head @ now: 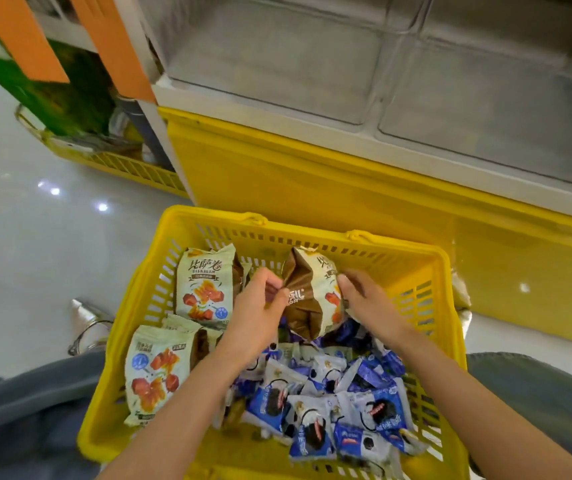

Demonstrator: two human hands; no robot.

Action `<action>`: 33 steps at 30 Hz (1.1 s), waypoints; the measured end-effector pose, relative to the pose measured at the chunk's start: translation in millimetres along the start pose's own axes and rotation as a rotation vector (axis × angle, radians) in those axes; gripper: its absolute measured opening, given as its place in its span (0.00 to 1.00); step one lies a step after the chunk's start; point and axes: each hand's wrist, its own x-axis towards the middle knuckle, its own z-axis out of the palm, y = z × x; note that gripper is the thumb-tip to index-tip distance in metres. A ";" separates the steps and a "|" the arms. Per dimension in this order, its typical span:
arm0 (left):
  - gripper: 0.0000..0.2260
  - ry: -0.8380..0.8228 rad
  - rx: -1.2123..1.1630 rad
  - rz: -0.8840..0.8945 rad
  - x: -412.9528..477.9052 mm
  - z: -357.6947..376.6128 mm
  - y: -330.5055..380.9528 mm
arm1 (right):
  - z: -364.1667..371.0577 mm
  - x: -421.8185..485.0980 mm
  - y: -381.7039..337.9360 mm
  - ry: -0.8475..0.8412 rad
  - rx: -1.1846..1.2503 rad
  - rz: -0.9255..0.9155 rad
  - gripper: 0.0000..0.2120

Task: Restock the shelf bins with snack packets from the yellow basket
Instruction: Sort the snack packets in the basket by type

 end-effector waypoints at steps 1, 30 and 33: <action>0.07 -0.023 -0.056 -0.005 -3.6 -8.2 3.0 | 2.3 -6.8 -10.9 -0.117 0.209 0.060 0.27; 0.12 0.455 0.232 -0.108 -57.2 -122.1 -83.4 | 79.1 -37.8 -48.8 -0.225 -0.234 -0.248 0.25; 0.09 0.560 0.302 0.200 -60.9 -108.6 -45.3 | 39.0 -66.9 -13.3 -0.528 -0.366 -0.127 0.28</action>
